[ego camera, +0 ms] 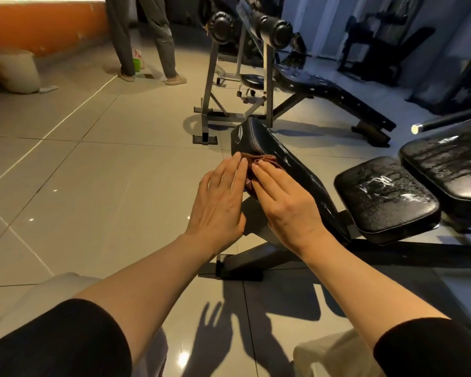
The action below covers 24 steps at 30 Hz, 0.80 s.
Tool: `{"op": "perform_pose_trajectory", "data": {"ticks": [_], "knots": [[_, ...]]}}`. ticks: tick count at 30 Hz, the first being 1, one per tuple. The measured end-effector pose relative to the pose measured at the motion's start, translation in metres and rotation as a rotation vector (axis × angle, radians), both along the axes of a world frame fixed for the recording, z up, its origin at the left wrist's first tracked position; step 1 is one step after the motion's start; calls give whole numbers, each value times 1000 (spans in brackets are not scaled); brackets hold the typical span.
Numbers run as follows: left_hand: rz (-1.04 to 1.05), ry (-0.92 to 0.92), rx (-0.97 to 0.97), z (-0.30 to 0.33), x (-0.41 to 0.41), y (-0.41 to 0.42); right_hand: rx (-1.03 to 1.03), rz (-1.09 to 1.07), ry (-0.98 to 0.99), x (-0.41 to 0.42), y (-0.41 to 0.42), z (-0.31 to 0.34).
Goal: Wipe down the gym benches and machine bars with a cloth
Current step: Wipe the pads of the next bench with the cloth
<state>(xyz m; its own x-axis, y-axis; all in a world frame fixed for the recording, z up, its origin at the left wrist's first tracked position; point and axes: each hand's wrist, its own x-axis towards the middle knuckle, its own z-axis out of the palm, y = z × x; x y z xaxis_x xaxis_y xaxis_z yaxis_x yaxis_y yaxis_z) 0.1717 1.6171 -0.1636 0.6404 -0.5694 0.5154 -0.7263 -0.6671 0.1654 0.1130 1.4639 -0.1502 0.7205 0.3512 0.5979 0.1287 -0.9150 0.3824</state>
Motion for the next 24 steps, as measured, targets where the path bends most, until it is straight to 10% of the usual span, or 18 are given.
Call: {"op": "perform_pose_trajectory", "data": {"ticks": [10, 24], "knots": [[-44, -27, 266, -23, -25, -8, -14, -105, 264, -48, -36, -19], [-309, -18, -133, -5, -38, 2, 207, 208, 53, -53, -2, 9]]}}
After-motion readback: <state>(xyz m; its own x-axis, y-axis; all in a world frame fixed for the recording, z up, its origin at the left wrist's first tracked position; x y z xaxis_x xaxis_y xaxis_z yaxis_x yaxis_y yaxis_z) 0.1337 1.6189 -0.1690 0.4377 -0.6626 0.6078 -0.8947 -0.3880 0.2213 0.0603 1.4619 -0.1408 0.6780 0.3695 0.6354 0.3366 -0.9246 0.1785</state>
